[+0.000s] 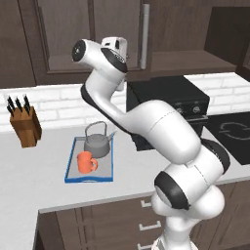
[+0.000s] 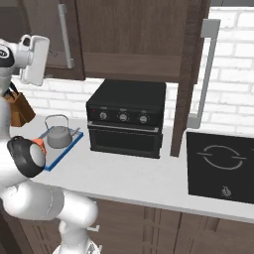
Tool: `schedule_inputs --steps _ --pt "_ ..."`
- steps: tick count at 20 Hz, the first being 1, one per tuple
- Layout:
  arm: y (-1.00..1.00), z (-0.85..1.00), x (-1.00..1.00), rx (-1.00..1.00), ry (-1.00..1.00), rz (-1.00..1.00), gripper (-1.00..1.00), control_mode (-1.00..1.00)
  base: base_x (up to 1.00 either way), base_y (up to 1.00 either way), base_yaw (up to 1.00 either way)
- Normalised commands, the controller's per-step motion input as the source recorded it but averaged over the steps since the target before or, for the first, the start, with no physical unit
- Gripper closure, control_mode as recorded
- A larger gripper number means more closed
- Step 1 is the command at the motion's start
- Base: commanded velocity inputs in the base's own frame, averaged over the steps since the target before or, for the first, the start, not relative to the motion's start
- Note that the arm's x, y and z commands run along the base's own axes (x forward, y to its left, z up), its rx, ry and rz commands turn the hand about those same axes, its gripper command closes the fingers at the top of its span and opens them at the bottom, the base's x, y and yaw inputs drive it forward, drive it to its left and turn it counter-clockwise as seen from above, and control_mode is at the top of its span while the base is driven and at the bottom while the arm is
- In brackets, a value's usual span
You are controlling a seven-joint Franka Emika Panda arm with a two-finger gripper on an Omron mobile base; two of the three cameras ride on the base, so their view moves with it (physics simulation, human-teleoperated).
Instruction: Pick the kettle from the counter and place it on the tray. Then pick the mug from the cabinet and place it on the tray. Then close the cabinet doors.
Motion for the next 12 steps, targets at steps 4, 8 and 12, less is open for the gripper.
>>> schedule_inputs --steps 4,8,12 --pt "-0.15 -0.13 0.43 0.14 -0.15 0.22 -1.00 -1.00 0.00 0.00 0.00" --pt "-0.09 -0.16 0.48 0.15 -0.16 0.23 -1.00 -1.00 0.00 0.00 0.00" --pt "0.00 -0.29 0.52 0.09 -0.09 0.23 -1.00 -1.00 0.00 0.00 0.00"
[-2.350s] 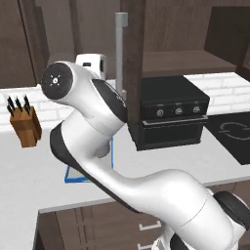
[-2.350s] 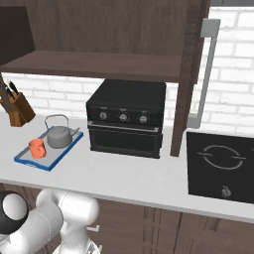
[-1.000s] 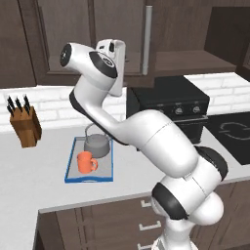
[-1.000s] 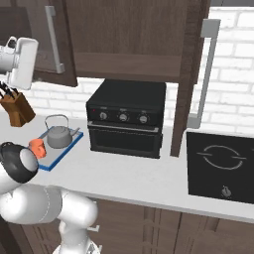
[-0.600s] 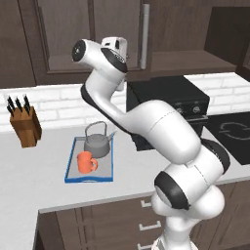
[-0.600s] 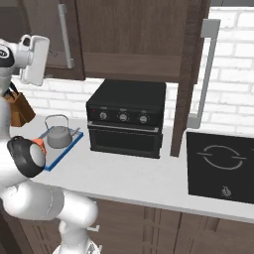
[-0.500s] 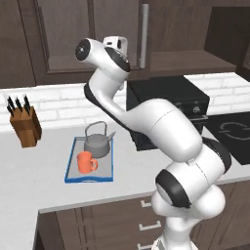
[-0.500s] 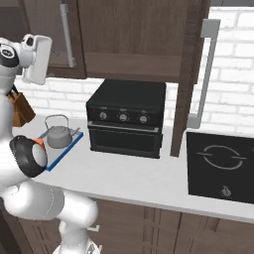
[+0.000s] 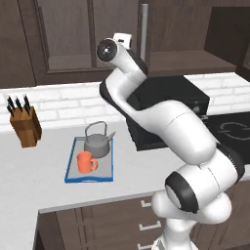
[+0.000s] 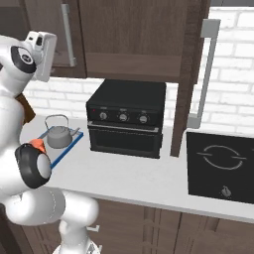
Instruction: Pick the kettle from the counter and place it on the tray. Then pick the mug from the cabinet and place it on the tray. Then close the cabinet doors.
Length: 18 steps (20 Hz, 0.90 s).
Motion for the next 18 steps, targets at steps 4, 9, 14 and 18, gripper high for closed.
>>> schedule_inputs --steps 4,9,14,18 --pt "0.00 -0.38 0.44 0.02 -0.03 0.22 -1.00 -1.00 0.00 0.00 0.00" --pt "0.00 -0.12 0.13 0.00 0.00 0.19 -1.00 -1.00 0.00 0.00 0.00" --pt "0.00 0.00 -0.66 0.00 0.00 0.11 -1.00 -1.00 0.00 0.00 0.00" --pt "0.02 0.01 -0.83 0.00 0.00 0.02 -1.00 -1.00 0.00 0.00 0.00"
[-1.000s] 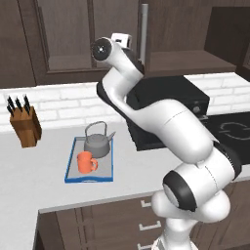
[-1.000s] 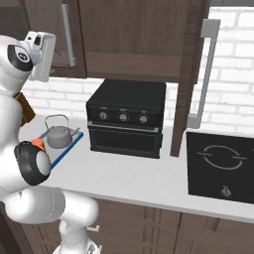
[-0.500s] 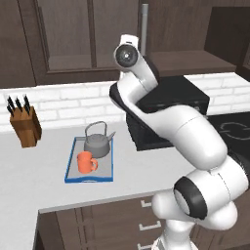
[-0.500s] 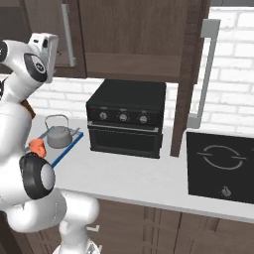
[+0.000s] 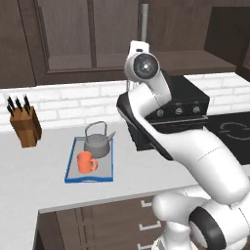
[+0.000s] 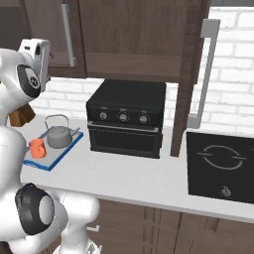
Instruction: Pick the kettle from the counter and place it on the tray. Then pick the mug from the cabinet and place it on the tray. Then close the cabinet doors.
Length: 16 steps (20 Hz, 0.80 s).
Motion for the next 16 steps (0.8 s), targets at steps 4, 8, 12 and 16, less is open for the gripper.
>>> schedule_inputs --steps 4,8,12,16 --pt "0.00 0.16 -0.81 0.00 0.00 0.00 -1.00 -1.00 0.00 0.00 0.00" --pt "0.00 0.29 -0.71 0.00 0.02 0.00 -1.00 -1.00 0.00 0.00 0.00" --pt "-0.06 0.26 -0.71 0.00 0.01 0.00 -1.00 -1.00 0.00 0.00 0.00" --pt "-0.07 0.20 -0.70 0.00 0.04 -0.01 -1.00 -1.00 0.00 0.00 0.00"
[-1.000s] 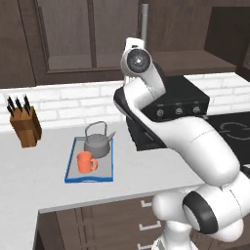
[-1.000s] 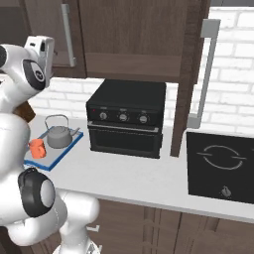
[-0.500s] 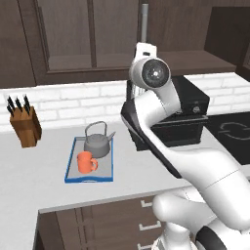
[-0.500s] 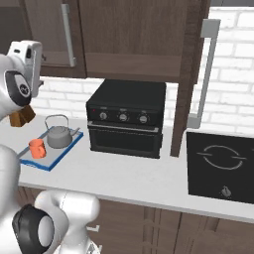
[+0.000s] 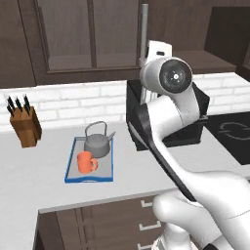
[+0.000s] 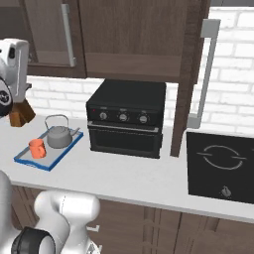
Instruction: Pick the kettle from the counter and place it on the tray. Then pick the mug from the cabinet and place it on the tray. Then close the cabinet doors.
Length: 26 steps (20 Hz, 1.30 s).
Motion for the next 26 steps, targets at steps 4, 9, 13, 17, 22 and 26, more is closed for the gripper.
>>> schedule_inputs --steps 4,9,13,17,22,26 --pt "-0.02 0.14 -0.65 0.01 0.14 -0.06 -1.00 -1.00 0.00 0.00 0.00" --pt "0.00 0.09 -0.65 0.09 0.17 -0.11 -1.00 -1.00 0.00 0.00 0.00" --pt "-0.06 0.03 -0.61 0.13 0.05 -0.10 -1.00 -1.00 0.00 0.00 0.00" --pt "-0.26 0.00 -0.51 0.00 -0.01 -0.01 -1.00 -1.00 0.00 0.00 0.00" --pt "-0.20 -0.01 -0.43 0.00 0.00 0.00 -1.00 -1.00 0.00 0.00 0.00" --pt "-0.33 -0.02 -0.41 0.00 0.02 -0.05 -1.00 -1.00 0.00 0.00 0.00"
